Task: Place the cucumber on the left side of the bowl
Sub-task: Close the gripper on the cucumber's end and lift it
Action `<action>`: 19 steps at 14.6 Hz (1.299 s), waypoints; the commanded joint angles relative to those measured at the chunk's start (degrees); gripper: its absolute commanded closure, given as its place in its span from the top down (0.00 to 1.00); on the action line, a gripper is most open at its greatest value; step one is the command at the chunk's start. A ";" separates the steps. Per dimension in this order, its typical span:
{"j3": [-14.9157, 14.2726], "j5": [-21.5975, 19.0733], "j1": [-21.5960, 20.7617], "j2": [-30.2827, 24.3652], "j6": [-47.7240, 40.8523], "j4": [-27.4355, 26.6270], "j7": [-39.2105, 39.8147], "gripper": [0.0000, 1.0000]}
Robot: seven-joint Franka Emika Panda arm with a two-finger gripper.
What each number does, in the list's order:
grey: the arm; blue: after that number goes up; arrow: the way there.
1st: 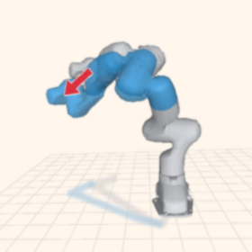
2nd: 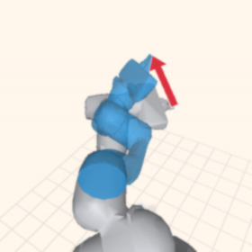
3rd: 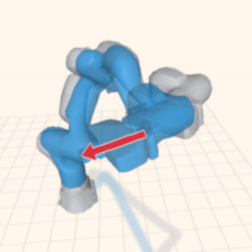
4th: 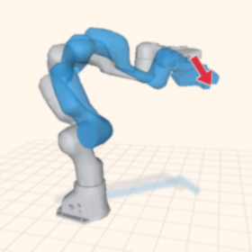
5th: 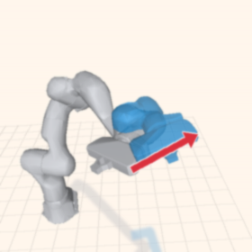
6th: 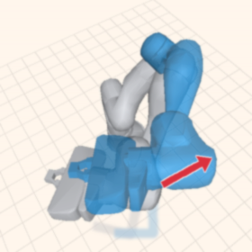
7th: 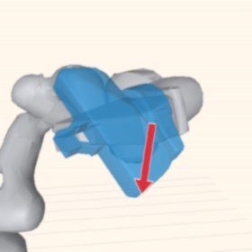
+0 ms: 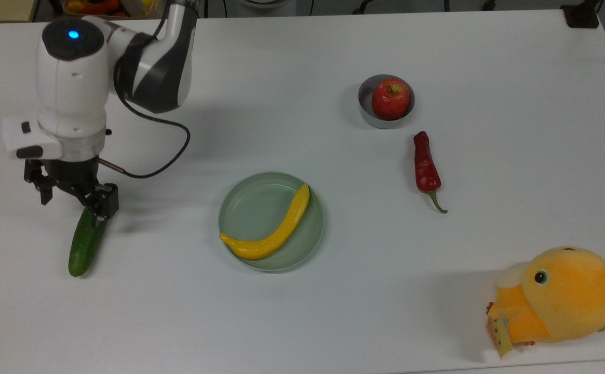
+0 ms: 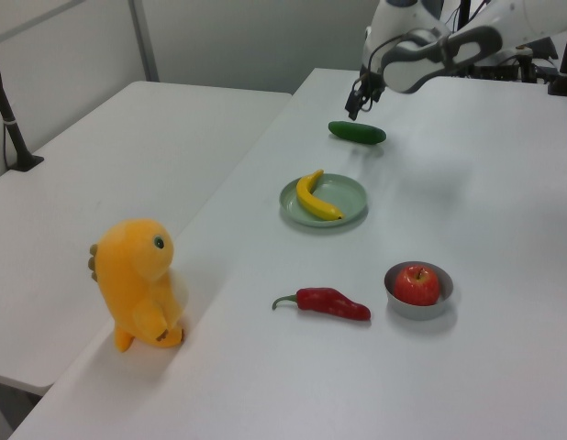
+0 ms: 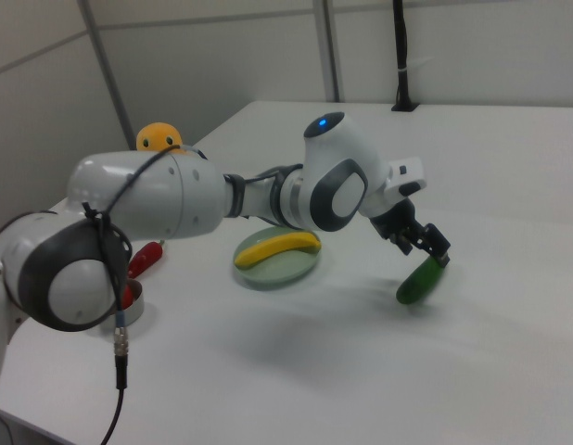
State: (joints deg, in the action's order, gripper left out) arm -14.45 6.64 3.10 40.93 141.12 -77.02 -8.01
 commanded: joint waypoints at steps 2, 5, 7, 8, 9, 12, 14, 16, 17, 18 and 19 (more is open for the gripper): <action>0.03 3.37 0.50 4.86 0.91 4.60 0.36 1.00; 0.38 5.92 0.59 6.27 0.91 4.51 0.36 1.00; 1.17 9.43 1.11 6.35 0.91 4.07 0.63 0.75; 2.13 11.10 1.64 6.44 0.91 3.55 0.54 0.53; 3.19 11.90 2.08 6.44 0.91 3.28 0.45 0.34; 3.72 11.91 2.52 6.36 1.00 3.28 0.36 0.11; 3.90 11.82 2.52 6.27 1.00 3.28 0.10 0.11; 4.08 11.38 2.70 4.43 0.91 2.32 -0.34 0.11; 4.25 10.95 2.79 2.51 0.91 0.83 -0.43 0.11; 4.95 10.42 2.96 1.71 0.82 0.65 -0.43 0.11; 6.09 9.02 3.22 -0.22 0.65 -0.49 -0.43 0.11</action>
State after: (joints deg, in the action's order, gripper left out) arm -11.09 17.31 5.32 46.15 141.31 -73.46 -8.19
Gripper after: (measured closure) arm 0.511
